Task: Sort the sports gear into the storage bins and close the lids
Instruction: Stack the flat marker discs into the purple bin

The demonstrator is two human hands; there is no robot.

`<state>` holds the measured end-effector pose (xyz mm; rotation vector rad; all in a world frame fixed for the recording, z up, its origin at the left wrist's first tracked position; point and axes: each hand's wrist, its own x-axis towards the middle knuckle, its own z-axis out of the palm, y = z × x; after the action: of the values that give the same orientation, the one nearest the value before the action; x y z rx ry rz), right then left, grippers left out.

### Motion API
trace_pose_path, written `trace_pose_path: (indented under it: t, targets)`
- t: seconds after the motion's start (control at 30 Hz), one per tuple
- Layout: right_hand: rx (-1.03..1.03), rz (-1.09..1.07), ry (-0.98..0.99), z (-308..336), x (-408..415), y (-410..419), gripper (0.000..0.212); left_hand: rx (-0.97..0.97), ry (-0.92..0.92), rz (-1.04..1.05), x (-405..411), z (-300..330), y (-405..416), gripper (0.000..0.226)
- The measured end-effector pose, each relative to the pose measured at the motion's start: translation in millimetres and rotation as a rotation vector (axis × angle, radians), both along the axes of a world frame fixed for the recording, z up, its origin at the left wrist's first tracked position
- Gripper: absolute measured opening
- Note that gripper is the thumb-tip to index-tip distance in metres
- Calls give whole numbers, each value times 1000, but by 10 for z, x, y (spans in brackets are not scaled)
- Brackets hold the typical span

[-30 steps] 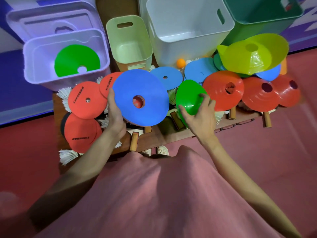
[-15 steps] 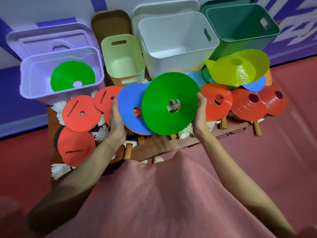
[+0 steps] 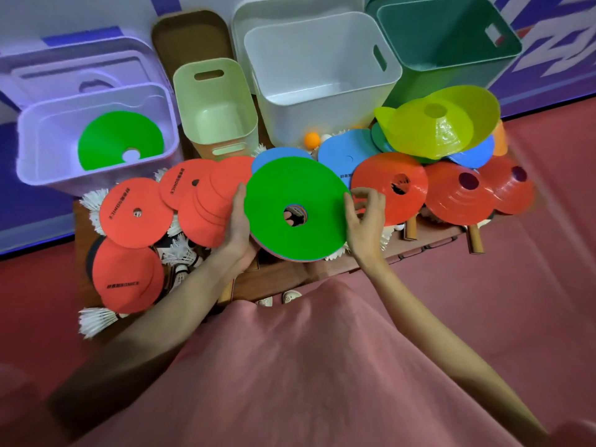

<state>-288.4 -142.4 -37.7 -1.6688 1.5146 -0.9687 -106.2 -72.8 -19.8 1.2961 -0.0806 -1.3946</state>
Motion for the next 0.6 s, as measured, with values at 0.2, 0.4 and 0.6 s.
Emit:
trace_pose_path:
  t: [0.2, 0.4, 0.6]
  targets:
    - [54, -50, 146, -127, -272, -292, 31, 15, -53, 54, -79, -31, -128, 63]
    - [225, 62, 419, -151, -517, -654, 72, -14, -107, 40, -93, -100, -129, 62]
    - [243, 149, 485, -180, -544, -810, 71, -37, -167, -4, -104, -80, -91, 64]
